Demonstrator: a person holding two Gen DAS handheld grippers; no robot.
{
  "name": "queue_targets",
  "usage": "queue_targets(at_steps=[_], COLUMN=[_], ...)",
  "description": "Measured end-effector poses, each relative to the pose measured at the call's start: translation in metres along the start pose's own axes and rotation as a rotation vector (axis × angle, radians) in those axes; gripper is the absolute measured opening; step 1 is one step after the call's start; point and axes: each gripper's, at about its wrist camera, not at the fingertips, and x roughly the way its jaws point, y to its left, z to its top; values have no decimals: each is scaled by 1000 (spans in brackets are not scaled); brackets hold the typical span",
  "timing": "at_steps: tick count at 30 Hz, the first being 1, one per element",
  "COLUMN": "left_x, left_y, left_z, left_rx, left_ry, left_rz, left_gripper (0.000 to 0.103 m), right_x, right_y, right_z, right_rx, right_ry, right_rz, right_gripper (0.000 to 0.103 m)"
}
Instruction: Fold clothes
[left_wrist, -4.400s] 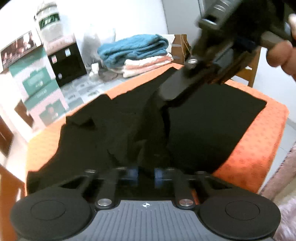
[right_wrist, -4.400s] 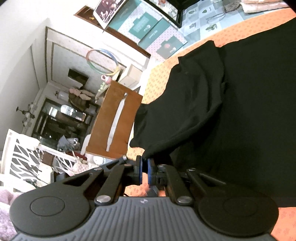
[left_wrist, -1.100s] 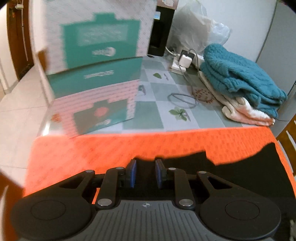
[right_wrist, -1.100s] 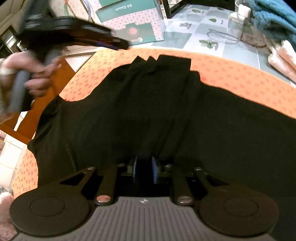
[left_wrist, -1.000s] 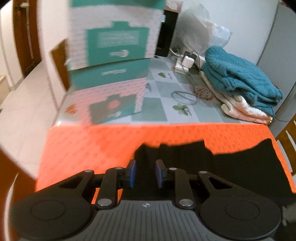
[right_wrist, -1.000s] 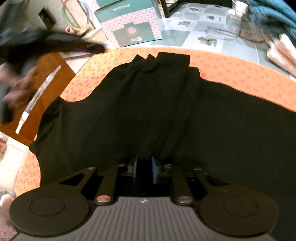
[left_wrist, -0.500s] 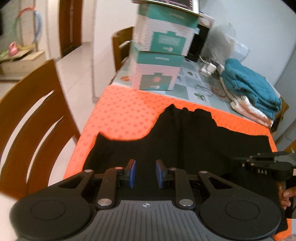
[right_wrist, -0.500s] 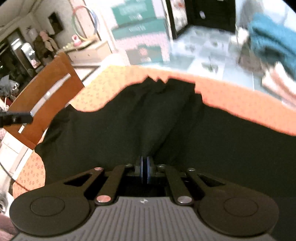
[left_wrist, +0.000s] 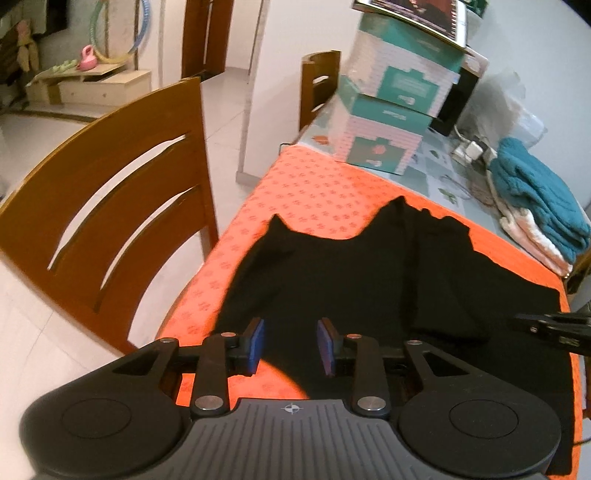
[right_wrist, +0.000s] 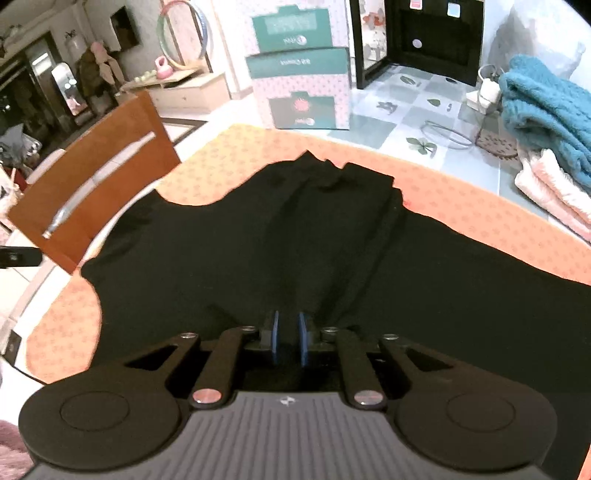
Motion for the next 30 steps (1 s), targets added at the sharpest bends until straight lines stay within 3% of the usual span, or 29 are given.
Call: queue_targets(at_steps=[5, 14, 19, 22, 30], left_x=[8, 26, 40, 50, 71], left_y=[19, 53, 73, 87, 109], left_z=[-3, 17, 39, 53, 79], left_rx=[20, 80, 139, 159, 173], left_ry=[16, 69, 99, 117, 166], left_rz=[-6, -164, -223, -250, -281], left_gripper=[35, 36, 37, 37, 38], right_x=[-20, -14, 11, 29, 86], right_y=[24, 105, 159, 191, 259], right_z=[-8, -27, -31, -29, -15], right_rx=[39, 72, 89, 53, -113], right_ry=[-13, -22, -35, -55, -56], right_rz=[31, 31, 8, 2, 20], right_gripper=[14, 16, 17, 25, 25])
